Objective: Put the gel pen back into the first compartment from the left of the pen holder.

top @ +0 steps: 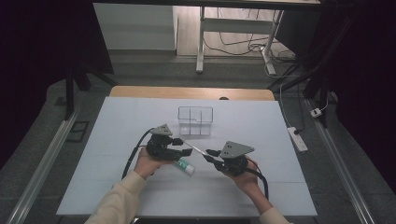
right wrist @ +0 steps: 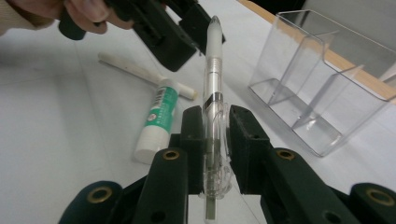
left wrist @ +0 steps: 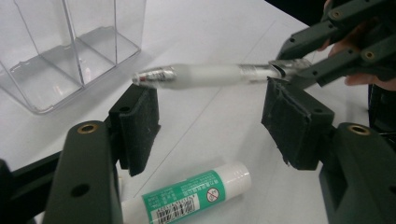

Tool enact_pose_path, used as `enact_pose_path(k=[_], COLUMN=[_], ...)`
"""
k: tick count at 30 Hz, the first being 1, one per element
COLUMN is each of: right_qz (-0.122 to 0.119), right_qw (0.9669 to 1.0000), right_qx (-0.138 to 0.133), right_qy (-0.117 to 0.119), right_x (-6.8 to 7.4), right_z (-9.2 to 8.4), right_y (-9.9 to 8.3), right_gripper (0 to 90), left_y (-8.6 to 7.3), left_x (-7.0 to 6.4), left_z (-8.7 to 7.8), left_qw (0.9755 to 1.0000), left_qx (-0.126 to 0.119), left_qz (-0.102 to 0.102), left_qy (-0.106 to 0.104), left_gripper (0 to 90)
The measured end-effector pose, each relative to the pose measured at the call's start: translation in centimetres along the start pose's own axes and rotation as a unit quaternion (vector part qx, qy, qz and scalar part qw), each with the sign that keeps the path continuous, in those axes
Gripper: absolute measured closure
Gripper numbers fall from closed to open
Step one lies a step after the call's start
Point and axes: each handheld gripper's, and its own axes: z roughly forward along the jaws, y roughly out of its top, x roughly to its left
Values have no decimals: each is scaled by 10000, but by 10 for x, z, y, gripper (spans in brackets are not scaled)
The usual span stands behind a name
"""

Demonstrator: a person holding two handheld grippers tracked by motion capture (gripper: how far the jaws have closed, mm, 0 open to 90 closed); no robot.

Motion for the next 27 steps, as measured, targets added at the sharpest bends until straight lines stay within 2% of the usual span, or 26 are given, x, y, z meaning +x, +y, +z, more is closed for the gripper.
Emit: enact_pose_path(k=[7,11,17,23,27], right_qz=[-162,-205,-238,-321,-303], right_qw=[9997,9994,9990,9981,9978], right_qx=[177,263,378,519,592], right_qy=[110,98,51,23,-24], right_x=[6,6,6,6,6], right_z=[8,9,11,15,17], right_y=[-2,-3,-6,-9,-11], right_gripper=[753,753,753,752,744], left_y=[1,1,1,2,4], left_x=[1,4,7,5,0], left_z=[-2,-5,-7,-7,-6], left_qw=[9998,9991,9973,9944,9937], left_qx=[-165,-267,-295,-329,-317], left_qz=[-67,-169,-260,-180,-92], left_qy=[-73,-288,-618,-989,-1069], left_gripper=[448,525,625,743,786])
